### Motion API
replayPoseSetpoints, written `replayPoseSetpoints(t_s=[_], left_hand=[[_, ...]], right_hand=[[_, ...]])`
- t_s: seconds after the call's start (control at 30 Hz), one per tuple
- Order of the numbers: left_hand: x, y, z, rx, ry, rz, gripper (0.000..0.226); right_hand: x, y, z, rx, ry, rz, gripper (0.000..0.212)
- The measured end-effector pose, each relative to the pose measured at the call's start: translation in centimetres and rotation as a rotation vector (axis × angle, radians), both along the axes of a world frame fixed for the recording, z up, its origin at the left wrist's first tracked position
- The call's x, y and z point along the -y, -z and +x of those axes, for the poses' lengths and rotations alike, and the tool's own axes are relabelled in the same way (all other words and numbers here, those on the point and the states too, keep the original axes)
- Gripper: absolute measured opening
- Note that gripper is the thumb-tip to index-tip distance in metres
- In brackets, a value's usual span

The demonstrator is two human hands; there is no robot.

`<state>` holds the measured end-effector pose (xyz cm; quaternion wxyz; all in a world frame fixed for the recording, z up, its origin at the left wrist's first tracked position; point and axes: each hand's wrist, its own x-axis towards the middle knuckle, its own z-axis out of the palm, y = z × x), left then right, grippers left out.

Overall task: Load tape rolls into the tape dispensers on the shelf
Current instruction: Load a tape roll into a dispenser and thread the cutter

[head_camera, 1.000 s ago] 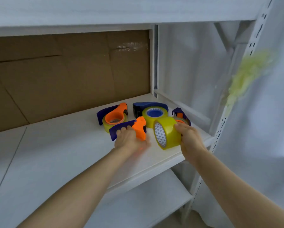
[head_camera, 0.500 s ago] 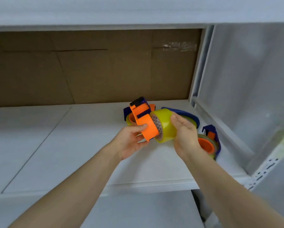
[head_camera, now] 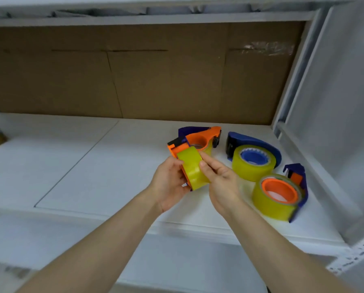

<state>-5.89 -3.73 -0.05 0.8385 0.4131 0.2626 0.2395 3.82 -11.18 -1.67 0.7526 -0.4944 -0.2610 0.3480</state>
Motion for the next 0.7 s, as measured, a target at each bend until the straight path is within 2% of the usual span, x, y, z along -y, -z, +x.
replayPoseSetpoints(t_s=[0.17, 0.33, 0.5, 0.6, 0.7], left_hand=[[0.6, 0.9, -0.6, -0.1, 0.022, 0.158, 0.033], [0.3, 0.9, -1.2, -0.145, 0.052, 0.258, 0.034], [0.5, 1.0, -1.1, -0.134, 0.005, 0.345, 0.034], [0.6, 1.1, -0.8, -0.127, -0.062, 0.361, 0.027], [0.9, 1.1, -0.6, -0.117, -0.066, 0.343, 0.03]], right_hand=[[0.3, 1.2, -0.2, -0.029, -0.047, -0.039, 0.031], [0.5, 0.2, 1.3, -0.012, -0.047, -0.187, 0.022], [0.7, 0.1, 1.9, 0.179, -0.127, -0.231, 0.041], [1.0, 0.6, 1.5, 0.231, -0.102, -0.177, 0.029], [0.4, 0.3, 1.1, 0.289, 0.016, -0.228, 0.006]])
